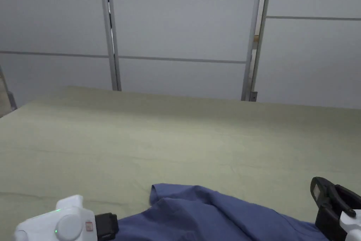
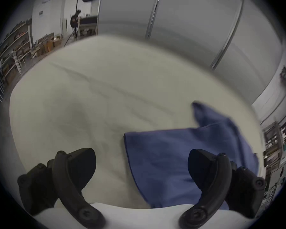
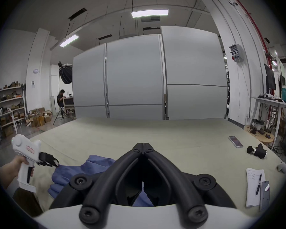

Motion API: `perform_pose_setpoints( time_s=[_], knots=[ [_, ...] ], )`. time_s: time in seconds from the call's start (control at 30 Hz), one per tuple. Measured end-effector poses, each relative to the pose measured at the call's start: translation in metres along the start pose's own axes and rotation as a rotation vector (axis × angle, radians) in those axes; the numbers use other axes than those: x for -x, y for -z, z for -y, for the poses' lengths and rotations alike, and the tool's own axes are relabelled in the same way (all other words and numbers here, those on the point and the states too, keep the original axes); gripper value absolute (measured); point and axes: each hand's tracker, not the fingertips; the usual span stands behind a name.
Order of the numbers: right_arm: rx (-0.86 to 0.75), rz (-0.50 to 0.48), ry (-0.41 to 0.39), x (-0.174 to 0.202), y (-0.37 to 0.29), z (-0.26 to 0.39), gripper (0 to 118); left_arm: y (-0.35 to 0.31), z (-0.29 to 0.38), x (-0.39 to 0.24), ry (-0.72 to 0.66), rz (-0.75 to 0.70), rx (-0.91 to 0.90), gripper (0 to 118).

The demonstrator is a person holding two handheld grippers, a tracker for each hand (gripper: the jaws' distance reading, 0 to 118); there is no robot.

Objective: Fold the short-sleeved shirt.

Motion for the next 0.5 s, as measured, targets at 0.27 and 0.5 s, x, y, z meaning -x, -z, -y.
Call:
perform_pose_setpoints(
  time_s=[0.27, 0.5],
  knots=[
    [0.179, -0.024, -0.067, 0.011, 0.086, 0.022, 11, 0.015, 0.032, 0.004, 0.070, -0.014, -0.109, 51],
    [0.388, -0.163, -0.119, 0.037, 0.228, 0.042, 118, -0.019, 0.030, 0.043, -0.086, 0.154, -0.198, 3]
  ],
)
